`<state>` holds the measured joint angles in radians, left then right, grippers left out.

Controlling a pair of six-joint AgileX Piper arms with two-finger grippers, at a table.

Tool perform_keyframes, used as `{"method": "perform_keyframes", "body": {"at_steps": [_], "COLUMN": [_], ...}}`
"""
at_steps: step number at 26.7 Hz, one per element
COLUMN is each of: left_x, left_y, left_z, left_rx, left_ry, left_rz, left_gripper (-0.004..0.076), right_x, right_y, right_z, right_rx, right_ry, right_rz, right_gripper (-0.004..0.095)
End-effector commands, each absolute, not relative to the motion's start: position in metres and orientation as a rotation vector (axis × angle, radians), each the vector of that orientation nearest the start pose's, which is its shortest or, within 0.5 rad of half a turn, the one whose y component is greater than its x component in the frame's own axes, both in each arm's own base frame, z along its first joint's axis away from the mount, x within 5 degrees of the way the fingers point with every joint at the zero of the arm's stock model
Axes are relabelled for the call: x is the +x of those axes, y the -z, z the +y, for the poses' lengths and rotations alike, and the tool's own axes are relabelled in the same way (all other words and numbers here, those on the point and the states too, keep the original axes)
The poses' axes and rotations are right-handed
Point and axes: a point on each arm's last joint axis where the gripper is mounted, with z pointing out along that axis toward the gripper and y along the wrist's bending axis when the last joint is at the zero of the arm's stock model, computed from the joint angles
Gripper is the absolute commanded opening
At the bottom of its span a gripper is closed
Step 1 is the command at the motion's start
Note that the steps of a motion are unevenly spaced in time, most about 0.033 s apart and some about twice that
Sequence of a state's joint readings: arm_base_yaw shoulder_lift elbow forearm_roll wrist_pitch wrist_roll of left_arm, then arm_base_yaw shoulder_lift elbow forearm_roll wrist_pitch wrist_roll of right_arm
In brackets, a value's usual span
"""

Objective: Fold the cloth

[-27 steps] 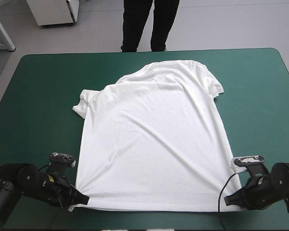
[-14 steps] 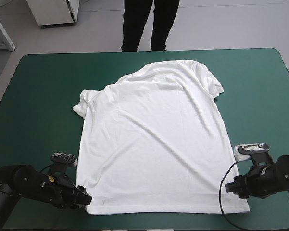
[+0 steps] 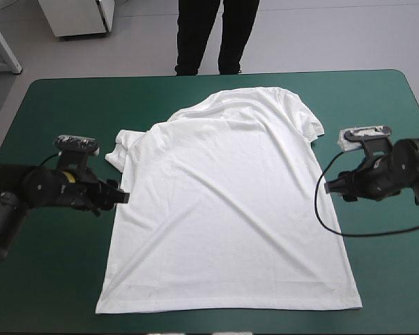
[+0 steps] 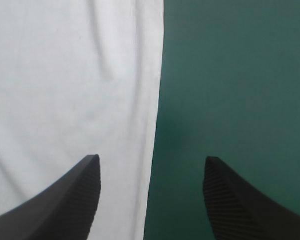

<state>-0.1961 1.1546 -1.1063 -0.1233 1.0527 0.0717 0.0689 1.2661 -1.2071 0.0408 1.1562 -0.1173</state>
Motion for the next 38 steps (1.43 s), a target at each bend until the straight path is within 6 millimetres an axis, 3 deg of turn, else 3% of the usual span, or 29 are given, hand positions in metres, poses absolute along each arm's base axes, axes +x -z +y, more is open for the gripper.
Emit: {"method": "perform_keyframes", "body": {"at_steps": [1,3,9,20,24,38], "left_x": [0.259,0.279,0.309,0.353,0.365,0.367], "left_y": [-0.354,-0.335,-0.290,-0.286,-0.283,-0.267], "left_z": [-0.061,-0.065,-0.069,-0.045,-0.048,-0.049], "left_rx": [0.268,0.266,0.278,0.172,0.212,0.252], "left_ry": [0.217,0.213,0.174,0.146,0.156,0.168], "left_rz": [2.462,2.517,2.652,2.609,2.648,2.764], "left_gripper": [0.0473,0.0473,0.0473,0.0459,0.0459,0.0459], "right_x": [0.275,0.294,0.328,0.341,0.342,0.342], "right_y": [-0.376,-0.378,-0.376,-0.365,-0.367,-0.368], "right_z": [0.023,0.025,0.037,0.042,0.042,0.042], "right_rx": [-0.224,-0.221,-0.240,-0.272,-0.273,-0.292], "right_ry": [-0.055,-0.071,-0.212,-0.268,-0.262,-0.254], "right_rz": [2.562,2.559,2.565,2.577,2.563,2.555], "right_gripper": [0.0581,0.0581,0.0579,0.0577,0.0577,0.0577]}}
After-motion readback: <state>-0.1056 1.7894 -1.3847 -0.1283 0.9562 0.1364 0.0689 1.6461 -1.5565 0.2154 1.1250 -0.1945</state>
